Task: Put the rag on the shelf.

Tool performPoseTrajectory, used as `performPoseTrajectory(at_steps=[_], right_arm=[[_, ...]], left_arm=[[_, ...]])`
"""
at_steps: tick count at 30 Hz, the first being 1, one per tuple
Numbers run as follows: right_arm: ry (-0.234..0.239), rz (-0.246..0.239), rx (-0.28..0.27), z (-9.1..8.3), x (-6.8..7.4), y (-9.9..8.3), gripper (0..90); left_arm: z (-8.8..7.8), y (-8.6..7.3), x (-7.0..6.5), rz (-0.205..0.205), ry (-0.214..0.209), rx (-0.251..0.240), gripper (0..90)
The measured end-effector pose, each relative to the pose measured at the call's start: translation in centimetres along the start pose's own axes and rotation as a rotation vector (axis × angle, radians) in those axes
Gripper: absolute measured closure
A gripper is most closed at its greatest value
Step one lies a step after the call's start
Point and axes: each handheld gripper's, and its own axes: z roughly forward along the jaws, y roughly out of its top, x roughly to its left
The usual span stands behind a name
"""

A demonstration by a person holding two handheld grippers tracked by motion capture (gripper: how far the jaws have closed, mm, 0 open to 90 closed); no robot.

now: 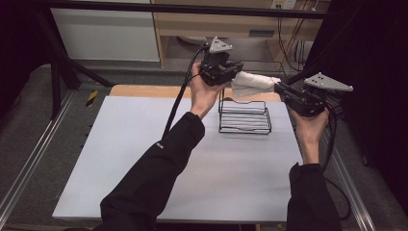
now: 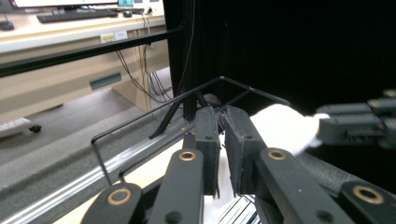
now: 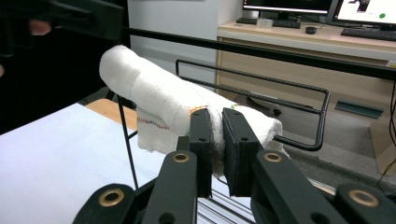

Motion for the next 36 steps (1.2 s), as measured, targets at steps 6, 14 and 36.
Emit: performPoseTrajectory(at_steps=[6,14,36], right_arm=[[0.008,0.005,-0.007,0.1,-0.1,-0.3,83.0],[0.006,0.003,0.000,0.0,0.0,-0.5,82.7],[0.051,-0.010,-0.013,-0.2,0.6,0.4,70.3]], left_arm=[[1.5,-0.1,0.0,-0.010,-0.001,0.057,88.8],[1.0,-1.4,-0.2,0.012,-0.046,0.081,89.4],[1.4,-4.4,-0.6,0.023,-0.050,0.118,89.4]])
